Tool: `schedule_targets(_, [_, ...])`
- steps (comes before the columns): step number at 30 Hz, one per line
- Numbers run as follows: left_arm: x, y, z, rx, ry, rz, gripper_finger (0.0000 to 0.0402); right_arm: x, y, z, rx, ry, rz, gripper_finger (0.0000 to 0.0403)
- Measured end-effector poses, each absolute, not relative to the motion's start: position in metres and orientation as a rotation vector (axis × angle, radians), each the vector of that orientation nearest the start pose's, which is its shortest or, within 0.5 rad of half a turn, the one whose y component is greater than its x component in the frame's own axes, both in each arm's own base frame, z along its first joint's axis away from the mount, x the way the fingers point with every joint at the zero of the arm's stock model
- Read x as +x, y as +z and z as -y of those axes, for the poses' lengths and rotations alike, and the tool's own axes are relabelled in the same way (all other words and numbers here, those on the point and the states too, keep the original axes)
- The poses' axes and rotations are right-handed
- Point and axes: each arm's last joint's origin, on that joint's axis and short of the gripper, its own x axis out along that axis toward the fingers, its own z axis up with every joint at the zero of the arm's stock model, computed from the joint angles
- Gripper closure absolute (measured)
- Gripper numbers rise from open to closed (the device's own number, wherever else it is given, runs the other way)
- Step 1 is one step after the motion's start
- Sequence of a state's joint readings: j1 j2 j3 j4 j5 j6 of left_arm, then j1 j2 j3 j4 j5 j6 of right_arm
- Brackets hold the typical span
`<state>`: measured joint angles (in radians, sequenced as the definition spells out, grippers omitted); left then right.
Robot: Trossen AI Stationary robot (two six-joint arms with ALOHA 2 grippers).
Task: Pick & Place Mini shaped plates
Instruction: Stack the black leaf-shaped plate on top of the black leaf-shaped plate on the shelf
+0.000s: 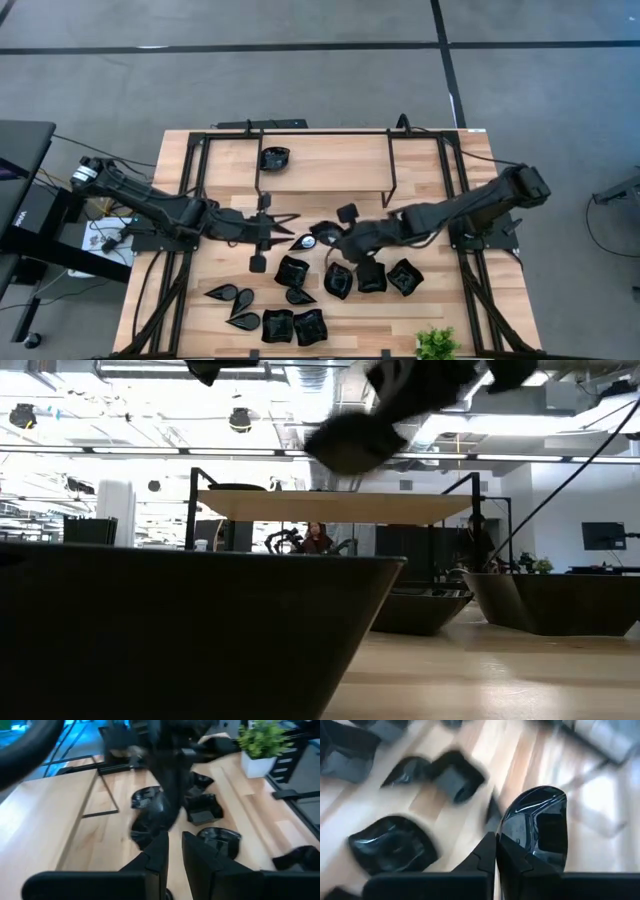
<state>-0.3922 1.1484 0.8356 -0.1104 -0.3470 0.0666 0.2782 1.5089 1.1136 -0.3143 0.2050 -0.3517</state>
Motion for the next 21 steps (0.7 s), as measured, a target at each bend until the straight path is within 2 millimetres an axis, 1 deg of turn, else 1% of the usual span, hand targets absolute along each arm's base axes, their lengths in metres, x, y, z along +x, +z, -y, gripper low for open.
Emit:
schedule_targets(2, [0.23, 0.289, 0.092, 0.227, -0.086, -0.384, 0.0346, 0.318, 0.272, -0.08, -0.653, 0.221, -0.607, 0.04])
schedule_targets(5, [0.223, 0.293, 0.1, 0.244, -0.093, -0.363, 0.0346, 0.324, 0.273, -0.073, -0.809, 0.241, -0.556, 0.0398])
schedule_targets(7, [0.22, 0.295, 0.102, 0.311, -0.073, -0.35, 0.0346, 0.33, 0.27, -0.068, -0.846, 0.273, -0.538, 0.0398])
schedule_targets(10, [0.22, 0.293, 0.102, 0.406, -0.049, -0.359, 0.034, 0.336, 0.261, -0.066, -0.853, 0.334, -0.541, 0.0401])
schedule_targets(14, [0.231, 0.283, 0.097, 0.415, -0.057, -0.406, 0.0315, 0.341, 0.255, -0.067, -0.855, 0.359, -0.538, 0.0398])
schedule_targets(17, [0.246, 0.269, 0.096, 0.403, -0.109, -0.451, 0.0294, 0.342, 0.249, -0.067, -0.857, 0.367, -0.56, 0.0399])
schedule_targets(21, [0.261, 0.251, 0.095, 0.419, -0.101, -0.511, 0.0277, 0.344, 0.249, -0.068, -0.856, 0.364, -0.546, 0.0401])
